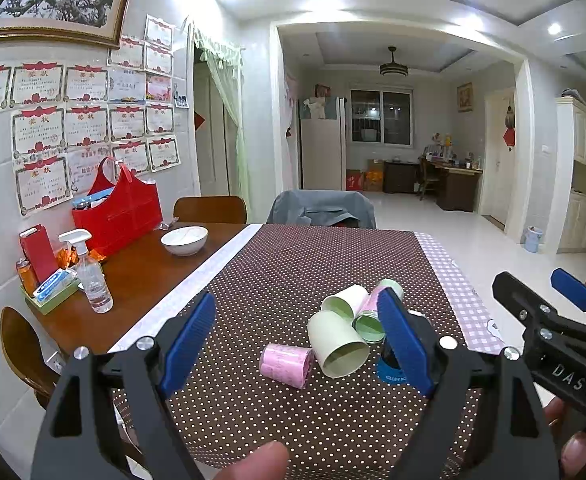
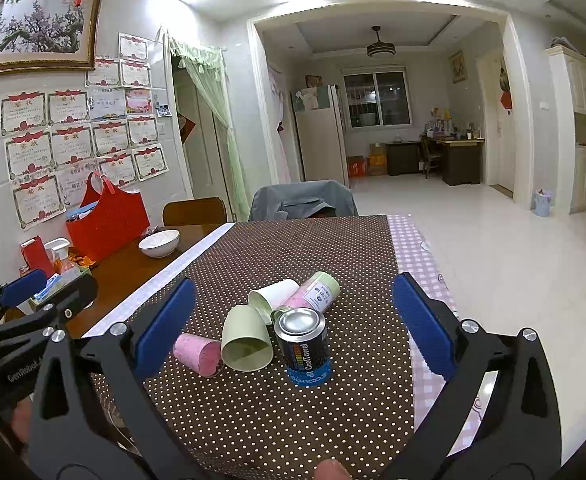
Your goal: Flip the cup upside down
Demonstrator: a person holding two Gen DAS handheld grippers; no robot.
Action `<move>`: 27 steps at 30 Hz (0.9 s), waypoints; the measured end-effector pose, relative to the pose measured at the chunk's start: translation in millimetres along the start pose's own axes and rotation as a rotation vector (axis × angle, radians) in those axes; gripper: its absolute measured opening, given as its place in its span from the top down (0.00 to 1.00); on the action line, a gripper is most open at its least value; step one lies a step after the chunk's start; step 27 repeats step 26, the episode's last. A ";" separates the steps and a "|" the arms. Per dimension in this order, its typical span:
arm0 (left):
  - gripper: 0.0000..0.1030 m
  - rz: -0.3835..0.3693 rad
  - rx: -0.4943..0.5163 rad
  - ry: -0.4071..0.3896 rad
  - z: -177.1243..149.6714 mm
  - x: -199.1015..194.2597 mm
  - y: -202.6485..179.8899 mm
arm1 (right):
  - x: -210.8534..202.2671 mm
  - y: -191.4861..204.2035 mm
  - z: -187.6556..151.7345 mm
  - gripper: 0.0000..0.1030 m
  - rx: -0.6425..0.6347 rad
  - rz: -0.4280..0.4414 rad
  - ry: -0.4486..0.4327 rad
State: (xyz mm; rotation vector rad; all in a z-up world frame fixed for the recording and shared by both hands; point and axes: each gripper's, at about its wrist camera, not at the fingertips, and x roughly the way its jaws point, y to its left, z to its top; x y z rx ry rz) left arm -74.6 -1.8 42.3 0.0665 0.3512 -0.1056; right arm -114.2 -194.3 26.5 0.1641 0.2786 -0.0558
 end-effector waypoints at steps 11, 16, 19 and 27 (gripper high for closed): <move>0.20 -0.011 0.000 0.002 0.1 -0.6 -0.5 | -1.0 -1.4 0.4 0.06 0.000 0.006 0.004; 0.20 -0.017 -0.012 -0.011 0.6 -1.8 2.5 | -0.6 -1.3 0.8 0.06 0.000 0.007 0.005; 0.20 -0.020 -0.012 -0.012 1.3 -2.0 3.6 | -0.4 -0.7 0.6 0.06 0.000 0.008 0.006; 0.20 0.000 -0.022 0.000 2.9 -0.2 6.6 | -0.8 0.7 -0.3 0.06 -0.002 0.010 0.005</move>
